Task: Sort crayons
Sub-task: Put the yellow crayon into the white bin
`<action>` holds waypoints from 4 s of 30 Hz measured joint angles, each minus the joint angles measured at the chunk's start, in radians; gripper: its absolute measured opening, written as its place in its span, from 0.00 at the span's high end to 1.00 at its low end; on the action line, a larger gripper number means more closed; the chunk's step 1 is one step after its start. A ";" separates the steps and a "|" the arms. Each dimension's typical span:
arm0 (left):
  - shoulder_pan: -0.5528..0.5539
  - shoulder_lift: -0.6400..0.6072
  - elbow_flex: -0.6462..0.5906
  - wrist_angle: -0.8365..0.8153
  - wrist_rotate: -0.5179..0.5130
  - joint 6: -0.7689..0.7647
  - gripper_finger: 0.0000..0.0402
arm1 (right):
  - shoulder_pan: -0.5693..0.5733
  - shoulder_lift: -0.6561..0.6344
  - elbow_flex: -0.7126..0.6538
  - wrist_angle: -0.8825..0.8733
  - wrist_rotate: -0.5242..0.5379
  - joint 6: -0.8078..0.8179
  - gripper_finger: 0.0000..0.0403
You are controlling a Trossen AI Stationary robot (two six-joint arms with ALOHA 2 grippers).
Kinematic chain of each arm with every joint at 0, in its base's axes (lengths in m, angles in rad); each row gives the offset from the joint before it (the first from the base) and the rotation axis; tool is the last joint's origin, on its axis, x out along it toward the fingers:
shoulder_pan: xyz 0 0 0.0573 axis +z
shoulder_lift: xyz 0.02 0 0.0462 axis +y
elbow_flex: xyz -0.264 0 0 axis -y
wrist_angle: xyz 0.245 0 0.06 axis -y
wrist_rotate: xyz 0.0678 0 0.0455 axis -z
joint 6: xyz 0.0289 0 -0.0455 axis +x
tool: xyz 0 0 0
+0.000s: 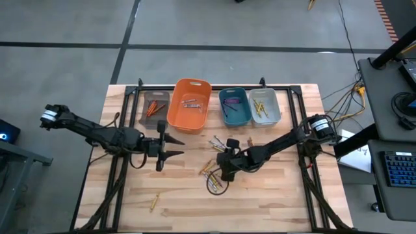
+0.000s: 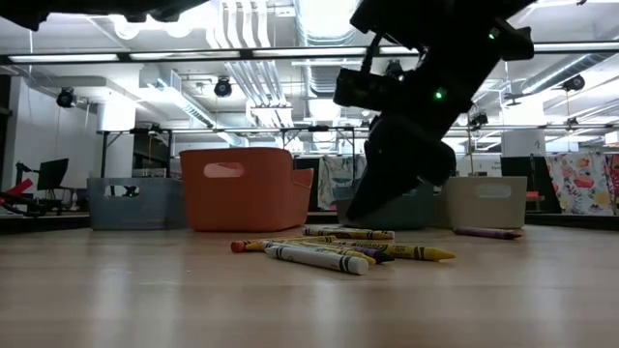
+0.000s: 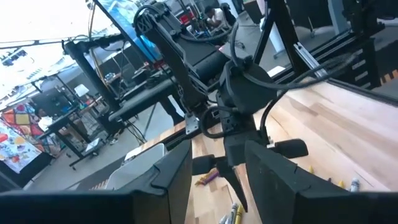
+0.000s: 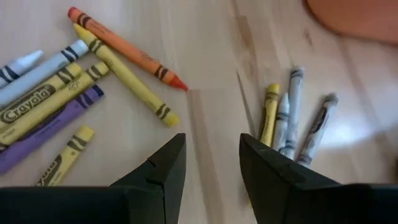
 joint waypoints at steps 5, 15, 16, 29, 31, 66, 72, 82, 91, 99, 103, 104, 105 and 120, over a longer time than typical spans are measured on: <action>0.000 0.023 0.020 0.000 -0.001 -0.001 0.67 | 0.006 -0.006 0.009 -0.005 -0.056 0.009 0.66; 0.003 0.061 0.019 -0.001 -0.007 -0.015 0.67 | -0.013 -0.003 0.016 0.078 -0.068 -0.127 0.66; 0.003 0.062 0.019 -0.001 -0.007 -0.014 0.67 | -0.018 -0.003 0.015 0.089 -0.082 -0.140 0.66; 0.004 0.051 0.022 -0.001 -0.007 -0.016 0.67 | -0.073 0.079 0.022 0.181 -0.309 -0.173 0.66; 0.004 0.049 0.029 -0.007 -0.007 -0.016 0.67 | -0.076 0.094 0.023 0.189 -0.323 -0.172 0.66; 0.004 0.049 0.040 -0.010 -0.008 -0.028 0.67 | -0.134 0.089 0.026 0.192 -0.400 -0.276 0.98; 0.004 0.048 0.040 -0.051 -0.021 -0.047 0.67 | -0.142 0.021 0.059 0.085 -0.391 -0.280 0.98; 0.004 0.064 0.039 -0.162 -0.134 -0.123 0.67 | -0.192 -0.204 0.087 -0.167 -0.208 -0.190 0.98; 0.004 0.061 0.039 -0.150 -0.138 -0.123 0.67 | -0.402 -0.399 0.087 -0.466 -0.026 0.064 0.98; 0.004 0.061 0.039 -0.140 -0.139 -0.123 0.67 | -0.721 -0.425 0.074 -0.723 -0.007 0.243 0.98; 0.004 0.061 0.039 -0.140 -0.139 -0.126 0.67 | -0.845 -0.410 0.044 -0.750 -0.050 0.246 0.98; 0.004 0.061 0.039 -0.140 -0.139 -0.126 0.67 | -0.865 -0.407 0.034 -0.754 -0.073 0.245 0.98; 0.004 0.061 0.039 -0.140 -0.139 -0.126 0.67 | -0.880 -0.406 0.025 -0.754 -0.095 0.246 0.98; 0.004 0.063 0.039 -0.144 -0.139 -0.186 0.67 | -0.913 -0.364 -0.040 -0.683 -0.060 0.248 0.92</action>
